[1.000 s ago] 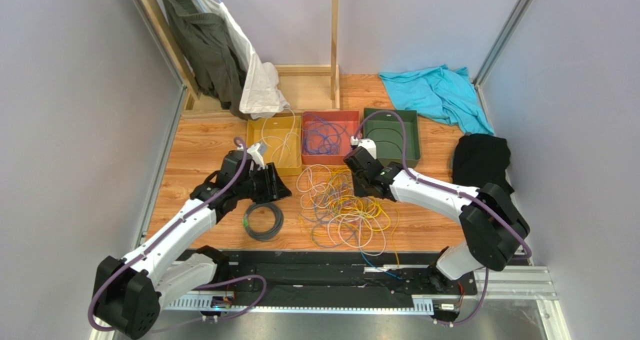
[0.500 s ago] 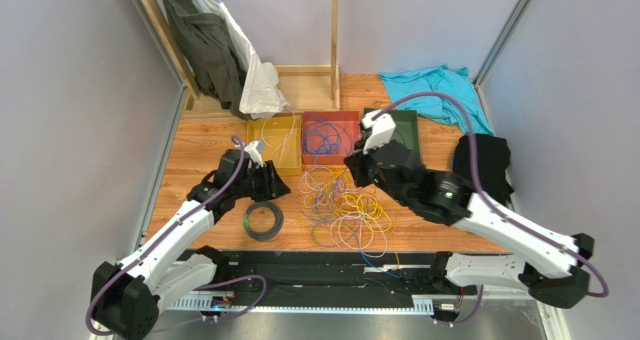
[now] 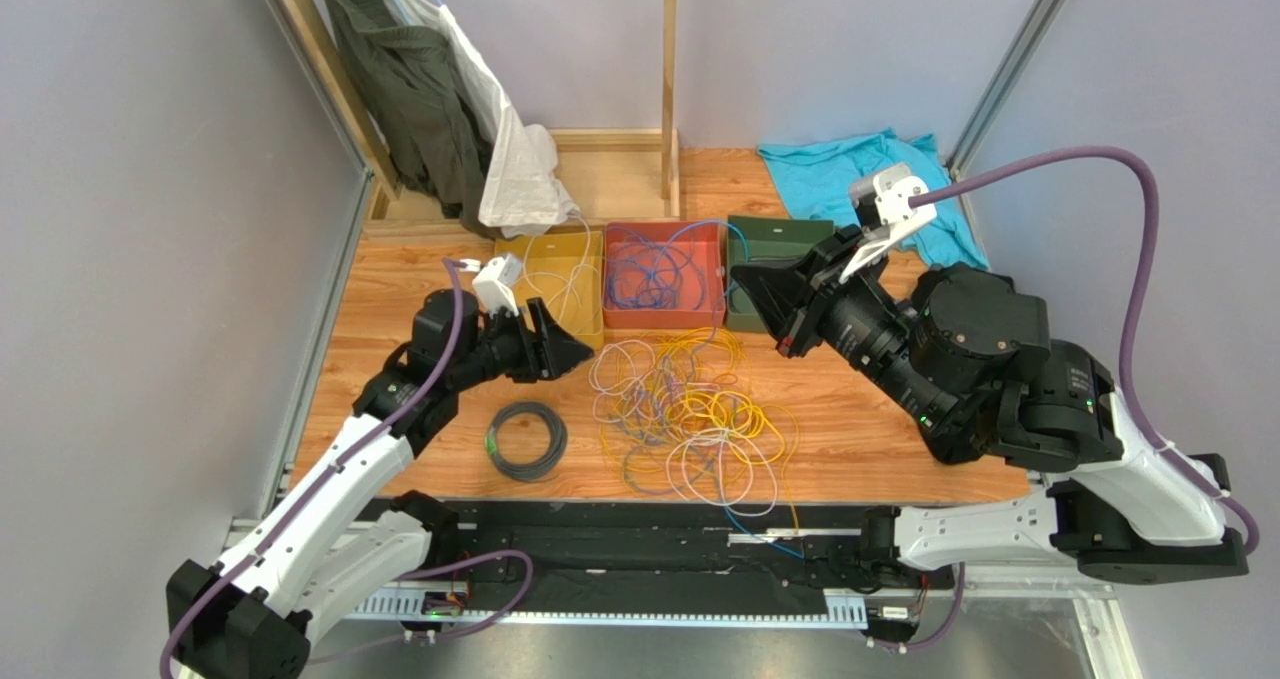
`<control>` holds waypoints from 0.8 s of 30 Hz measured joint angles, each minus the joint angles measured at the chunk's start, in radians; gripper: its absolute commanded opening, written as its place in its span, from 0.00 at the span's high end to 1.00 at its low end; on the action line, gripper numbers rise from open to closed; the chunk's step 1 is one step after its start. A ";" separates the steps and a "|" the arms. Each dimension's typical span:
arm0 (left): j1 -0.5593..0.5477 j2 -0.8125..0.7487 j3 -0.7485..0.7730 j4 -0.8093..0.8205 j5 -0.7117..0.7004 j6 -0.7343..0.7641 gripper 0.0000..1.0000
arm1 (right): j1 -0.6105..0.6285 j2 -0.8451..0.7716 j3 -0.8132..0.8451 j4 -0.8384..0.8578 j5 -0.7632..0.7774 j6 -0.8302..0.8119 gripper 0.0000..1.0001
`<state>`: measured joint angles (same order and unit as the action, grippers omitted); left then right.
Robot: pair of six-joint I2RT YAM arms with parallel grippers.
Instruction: Untangle the cables
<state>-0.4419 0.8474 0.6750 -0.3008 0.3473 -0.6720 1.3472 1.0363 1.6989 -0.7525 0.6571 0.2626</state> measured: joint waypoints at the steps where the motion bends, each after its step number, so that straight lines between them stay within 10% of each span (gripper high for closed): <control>1: -0.013 -0.013 -0.011 0.061 0.018 -0.005 0.25 | 0.000 0.004 0.010 -0.002 0.004 -0.002 1.00; 8: -0.212 -0.138 -0.075 0.389 0.010 0.097 0.20 | 0.000 0.043 0.072 -0.031 0.004 0.009 1.00; 9: -0.232 -0.137 -0.074 0.418 0.002 0.129 0.01 | 0.000 0.050 0.087 -0.042 0.000 0.014 1.00; 24: -0.448 0.146 -0.073 0.690 -0.092 0.342 0.01 | 0.001 0.188 0.328 -0.112 -0.076 0.060 1.00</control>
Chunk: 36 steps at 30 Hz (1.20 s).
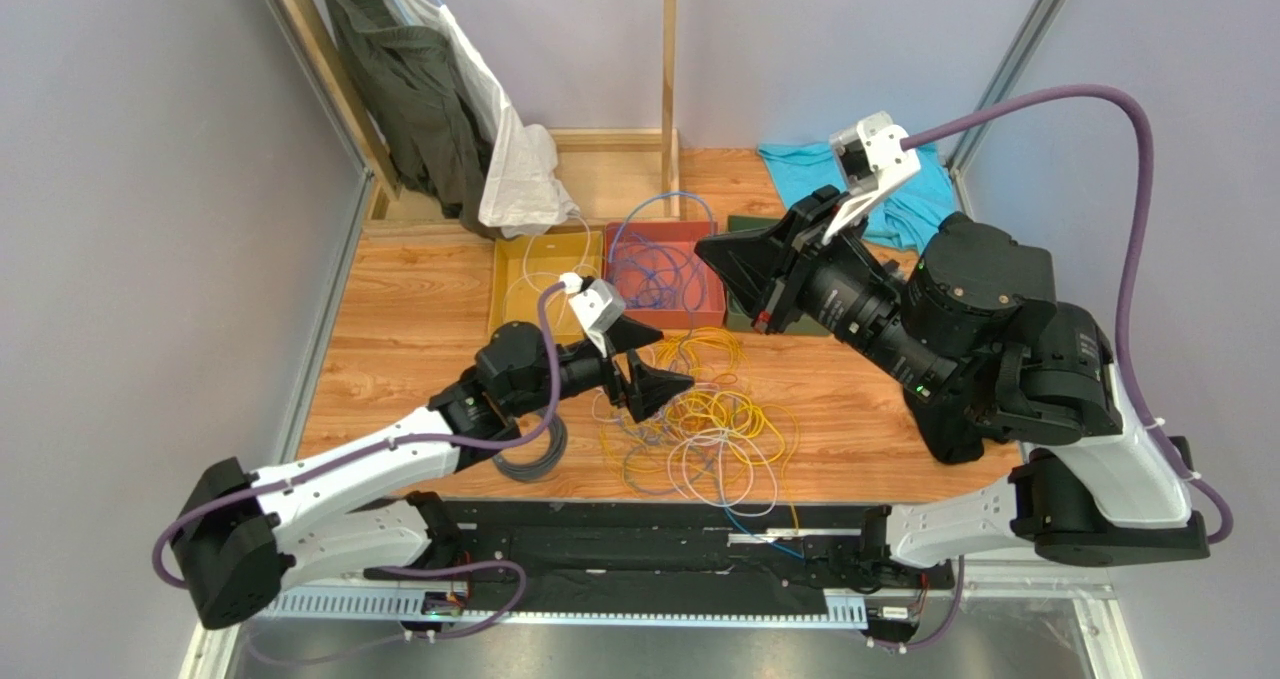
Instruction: Untangle the cables
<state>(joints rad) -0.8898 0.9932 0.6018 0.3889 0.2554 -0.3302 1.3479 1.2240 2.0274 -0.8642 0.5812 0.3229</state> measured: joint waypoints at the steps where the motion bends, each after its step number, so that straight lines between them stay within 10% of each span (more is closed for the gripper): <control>1: 0.000 0.027 0.005 0.013 0.000 0.001 0.01 | 0.000 0.008 0.007 -0.002 -0.009 0.003 1.00; 7: 0.000 0.141 0.058 0.080 0.021 0.003 0.12 | 0.000 0.031 0.017 -0.011 -0.054 0.026 1.00; 10: 0.000 0.184 0.100 0.102 0.036 0.003 0.59 | 0.000 0.031 0.017 -0.012 -0.067 0.036 1.00; 11: 0.000 0.201 0.117 0.103 0.039 0.002 0.95 | 0.000 0.031 0.017 -0.011 -0.068 0.039 1.00; 12: 0.000 0.217 0.134 0.097 0.044 0.006 1.00 | 0.000 0.029 0.016 -0.011 -0.068 0.040 1.00; 15: 0.000 0.246 0.188 0.027 0.046 0.015 1.00 | 0.000 0.018 0.010 -0.012 -0.067 0.047 0.95; 19: 0.000 0.181 0.206 -0.106 -0.020 0.013 1.00 | 0.000 -0.043 -0.064 -0.006 -0.048 0.060 0.26; 22: 0.010 0.071 0.260 -0.291 -0.103 -0.006 1.00 | 0.000 -0.119 -0.158 -0.004 0.015 0.080 0.10; 36: 0.058 0.098 1.084 -0.689 -0.222 -0.072 1.00 | 0.000 -0.403 -0.794 0.214 0.253 0.053 0.14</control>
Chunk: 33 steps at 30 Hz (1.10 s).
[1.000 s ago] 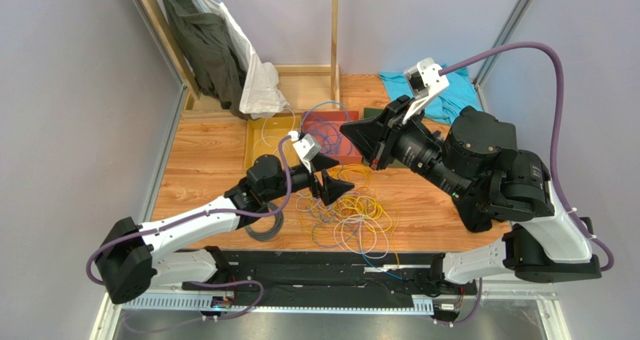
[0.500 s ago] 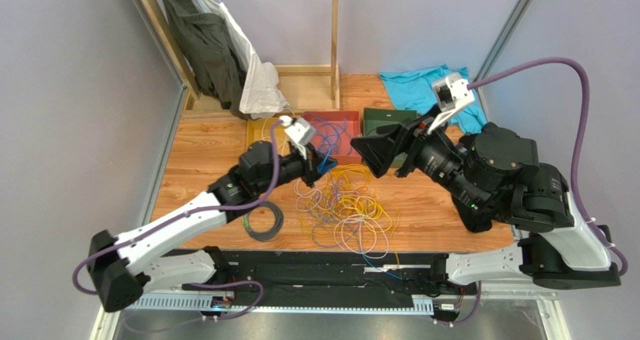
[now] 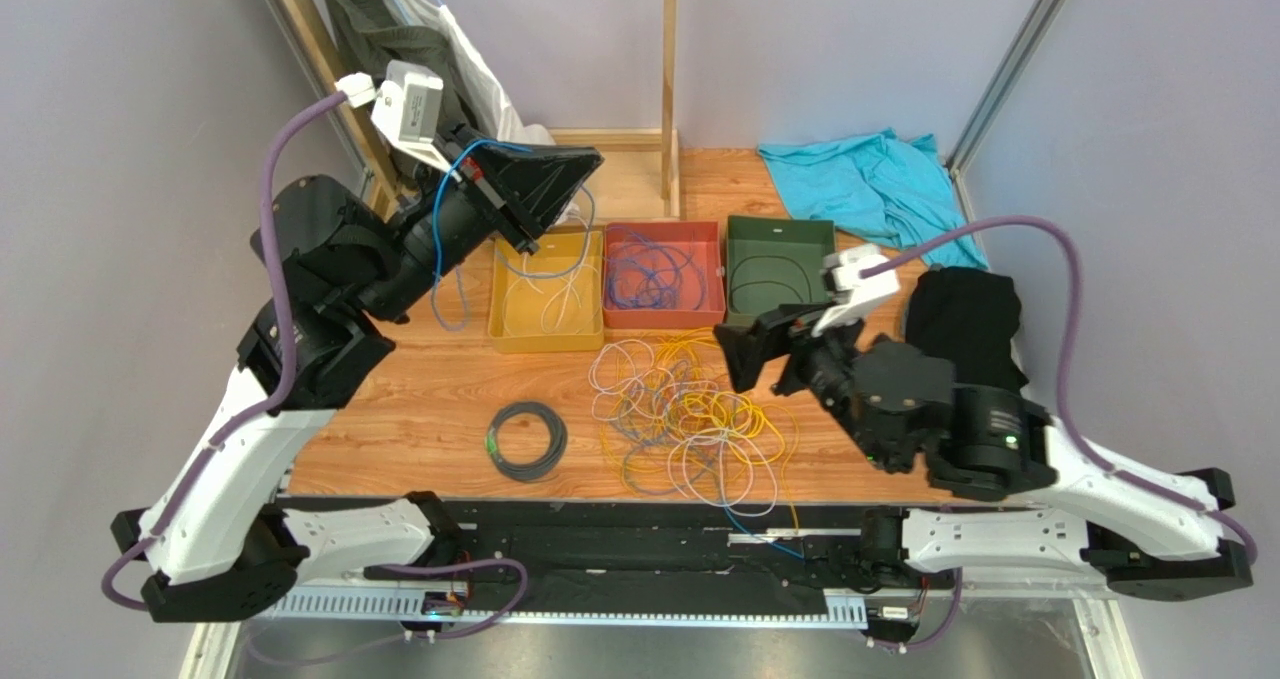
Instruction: Untangle the cables
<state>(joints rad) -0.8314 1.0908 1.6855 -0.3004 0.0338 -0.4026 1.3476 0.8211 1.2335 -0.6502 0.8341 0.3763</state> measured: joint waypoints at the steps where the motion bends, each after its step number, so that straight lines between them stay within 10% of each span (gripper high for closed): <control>1: 0.000 0.019 0.027 -0.018 0.000 0.000 1.00 | 0.000 0.015 -0.007 0.004 -0.003 -0.002 0.14; 17: 0.171 0.578 0.295 -0.351 0.159 -0.077 1.00 | 0.000 -0.108 -0.027 0.013 0.110 -0.007 0.16; 33: 0.219 1.088 0.536 -0.650 -0.108 0.107 1.00 | -0.037 -0.102 -0.048 -0.002 0.155 -0.072 0.15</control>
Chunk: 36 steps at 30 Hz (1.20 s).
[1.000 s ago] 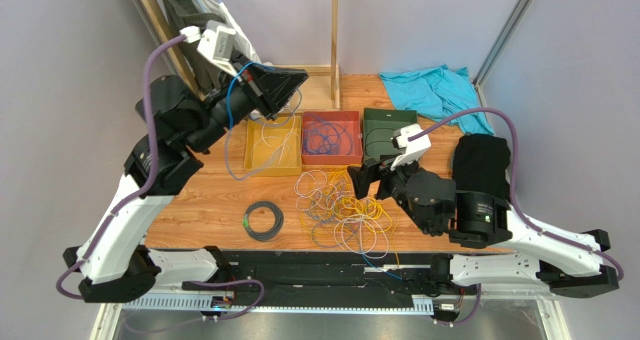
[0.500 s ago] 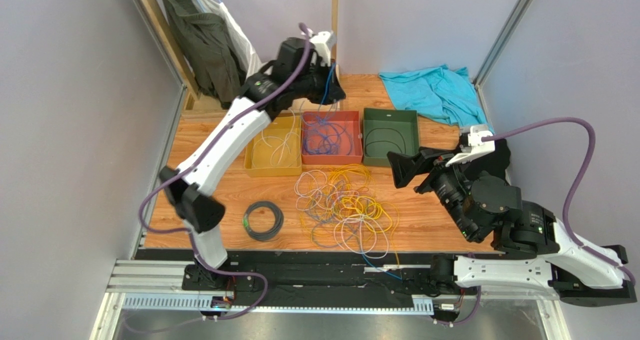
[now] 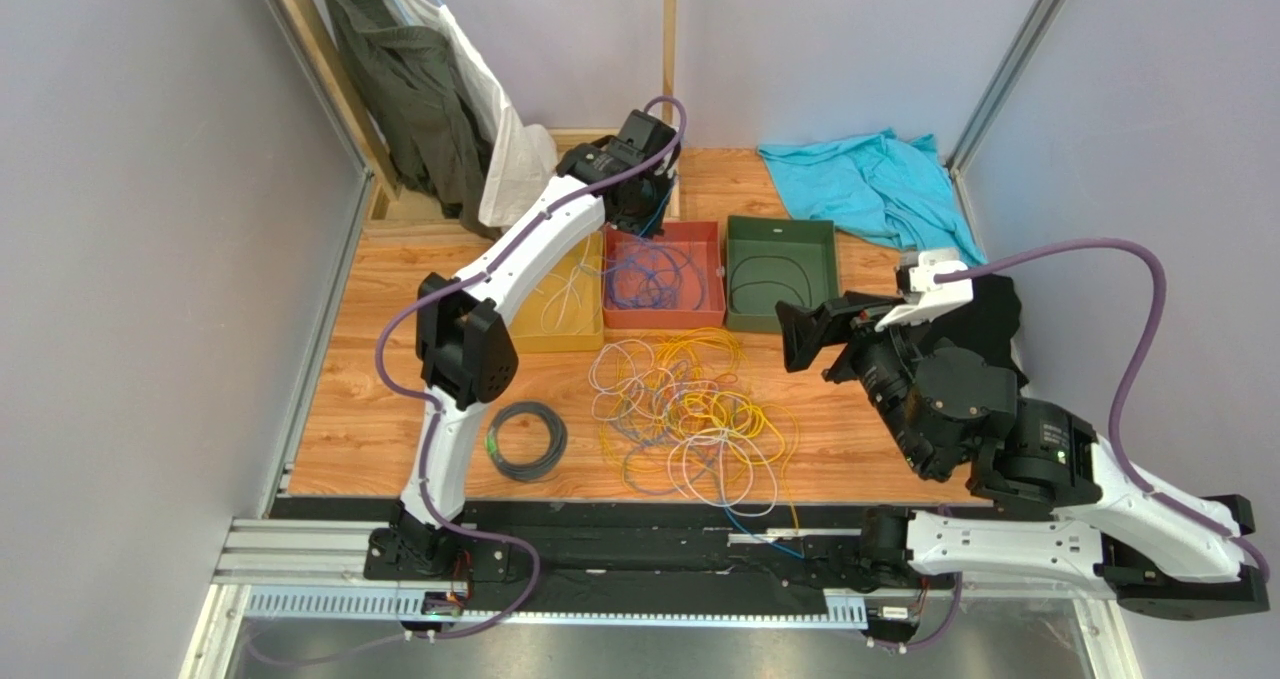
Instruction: Untangle the cables
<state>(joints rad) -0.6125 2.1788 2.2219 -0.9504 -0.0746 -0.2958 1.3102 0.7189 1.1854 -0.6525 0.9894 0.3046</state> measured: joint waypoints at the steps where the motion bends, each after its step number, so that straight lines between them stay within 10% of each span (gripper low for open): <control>1: 0.004 0.005 0.003 -0.003 -0.018 0.011 0.93 | -0.005 0.001 -0.002 0.000 0.000 -0.001 0.15; 9: 0.015 0.039 0.023 -0.005 -0.068 0.048 0.45 | -0.056 0.055 -0.011 -0.001 -0.043 -0.007 0.15; 10: 0.014 0.039 0.023 -0.004 -0.069 0.047 0.15 | -0.064 0.062 -0.011 -0.001 -0.053 -0.006 0.15; 13: 0.012 0.039 0.031 0.000 -0.078 0.055 0.01 | -0.087 0.079 -0.011 -0.001 -0.076 -0.006 0.15; 26: 0.013 0.029 0.019 0.024 -0.154 0.070 0.02 | -0.179 0.112 -0.026 -0.001 -0.183 0.018 0.16; 36: 0.023 -0.314 -0.485 0.325 0.139 -0.051 0.02 | -0.559 0.133 -0.127 -0.032 -0.529 0.163 0.18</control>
<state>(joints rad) -0.5900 1.8652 1.7370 -0.6250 0.0643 -0.3473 0.7513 0.8516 1.0580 -0.6842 0.4599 0.4675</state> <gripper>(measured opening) 0.982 0.821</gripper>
